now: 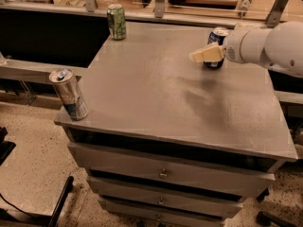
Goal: Move pepsi can near redbull can
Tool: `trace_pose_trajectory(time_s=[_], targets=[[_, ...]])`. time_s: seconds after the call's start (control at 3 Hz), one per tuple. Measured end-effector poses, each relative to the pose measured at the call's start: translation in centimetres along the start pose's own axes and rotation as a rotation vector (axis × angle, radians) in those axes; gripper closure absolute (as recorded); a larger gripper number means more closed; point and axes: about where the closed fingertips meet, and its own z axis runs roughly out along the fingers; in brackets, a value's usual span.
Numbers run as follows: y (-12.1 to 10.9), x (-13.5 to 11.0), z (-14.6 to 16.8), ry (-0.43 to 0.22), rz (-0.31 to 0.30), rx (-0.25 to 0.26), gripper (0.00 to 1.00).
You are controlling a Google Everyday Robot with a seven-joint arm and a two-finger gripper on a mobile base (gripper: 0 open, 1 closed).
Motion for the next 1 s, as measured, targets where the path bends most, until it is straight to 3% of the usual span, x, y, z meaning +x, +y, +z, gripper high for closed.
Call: trace_pose_trajectory(time_s=[0.33,0.67,1.0], targets=[[-0.94,1.05,0.61,-0.040,0.103,0.015,0.00],[-0.73,0.97,0.73,-0.041,0.102,0.011,0.18],[-0.58,0.89,0.83,-0.041,0.102,0.008,0.42]])
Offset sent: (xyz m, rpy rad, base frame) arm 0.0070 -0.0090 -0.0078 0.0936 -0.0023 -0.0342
